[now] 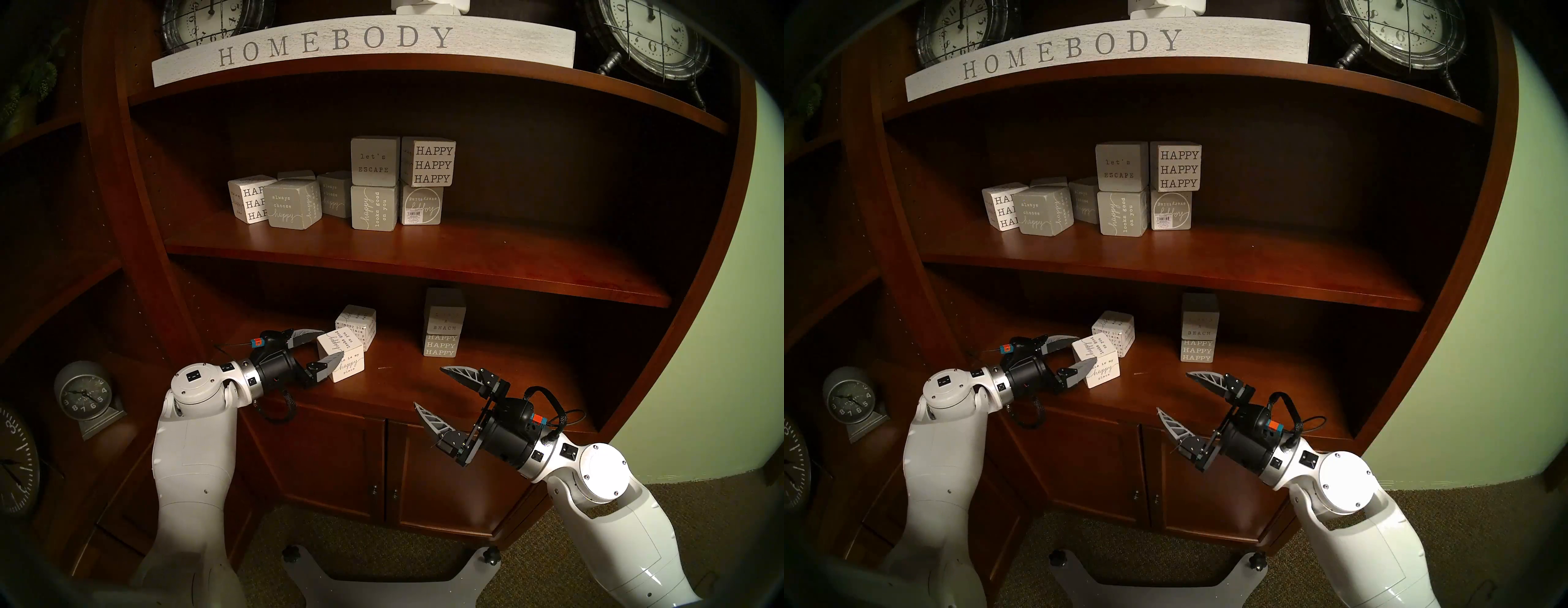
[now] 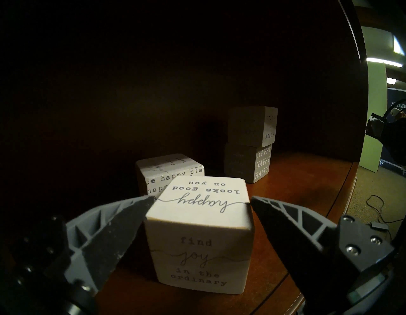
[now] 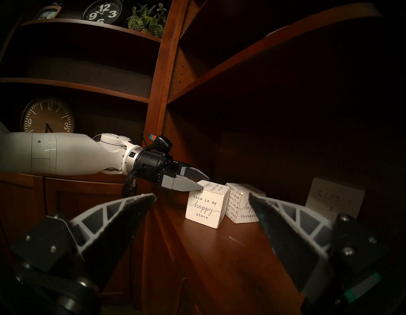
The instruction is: Stack four cubes vertically into two groups
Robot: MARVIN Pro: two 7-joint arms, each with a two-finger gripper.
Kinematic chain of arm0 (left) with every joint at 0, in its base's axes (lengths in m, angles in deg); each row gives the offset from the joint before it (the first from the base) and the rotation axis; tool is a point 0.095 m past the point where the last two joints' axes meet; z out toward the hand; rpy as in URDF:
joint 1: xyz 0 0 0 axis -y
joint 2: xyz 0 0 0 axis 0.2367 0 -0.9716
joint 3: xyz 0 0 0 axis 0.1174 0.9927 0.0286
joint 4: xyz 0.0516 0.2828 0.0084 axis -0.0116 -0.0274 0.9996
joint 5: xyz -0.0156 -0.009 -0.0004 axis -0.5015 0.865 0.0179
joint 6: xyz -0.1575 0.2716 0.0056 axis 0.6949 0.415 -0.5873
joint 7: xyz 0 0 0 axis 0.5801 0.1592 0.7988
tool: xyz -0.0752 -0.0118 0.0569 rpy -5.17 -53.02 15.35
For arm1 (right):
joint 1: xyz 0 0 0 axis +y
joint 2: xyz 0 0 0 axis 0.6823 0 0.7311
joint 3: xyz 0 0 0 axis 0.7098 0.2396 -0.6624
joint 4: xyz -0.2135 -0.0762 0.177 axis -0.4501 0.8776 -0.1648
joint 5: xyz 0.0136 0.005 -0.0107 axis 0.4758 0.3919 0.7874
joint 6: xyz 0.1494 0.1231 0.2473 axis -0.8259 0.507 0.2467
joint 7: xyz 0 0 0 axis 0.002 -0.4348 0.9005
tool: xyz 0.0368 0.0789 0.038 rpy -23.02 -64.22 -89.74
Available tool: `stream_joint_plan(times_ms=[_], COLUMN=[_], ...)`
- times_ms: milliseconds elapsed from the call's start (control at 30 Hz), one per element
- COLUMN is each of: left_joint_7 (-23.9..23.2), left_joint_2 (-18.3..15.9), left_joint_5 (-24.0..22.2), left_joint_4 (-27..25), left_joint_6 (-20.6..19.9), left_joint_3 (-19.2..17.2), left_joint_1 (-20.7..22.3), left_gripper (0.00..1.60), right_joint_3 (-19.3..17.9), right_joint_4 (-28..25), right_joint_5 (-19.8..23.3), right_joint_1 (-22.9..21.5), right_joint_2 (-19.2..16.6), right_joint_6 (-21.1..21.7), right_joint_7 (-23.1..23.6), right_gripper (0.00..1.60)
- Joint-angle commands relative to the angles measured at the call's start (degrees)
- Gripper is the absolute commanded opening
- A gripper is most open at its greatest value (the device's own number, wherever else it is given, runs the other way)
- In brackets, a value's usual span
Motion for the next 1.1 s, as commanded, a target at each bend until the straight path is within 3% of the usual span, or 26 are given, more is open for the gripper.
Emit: stream_joint_plan(times_ms=[0,1067], left_joint_7=[0.4,1.1], left_joint_2=[0.3,-0.5], left_joint_5=[0.0,0.6], left_joint_4=[-1.6,3.7], left_joint_6=[0.2,0.7], left_joint_3=[0.1,1.4], left_joint_1=[0.6,3.2], left_gripper=[1.6,1.6], right_joint_3=[0.1,0.1], right_joint_4=[-1.2,-1.2], right_joint_5=[0.2,0.1], right_joint_1=[-0.2,-0.1], right_joint_2=[0.1,0.2], right_joint_6=[-0.1,-0.1], right_joint_7=[0.1,0.2], right_gripper=[1.6,1.6])
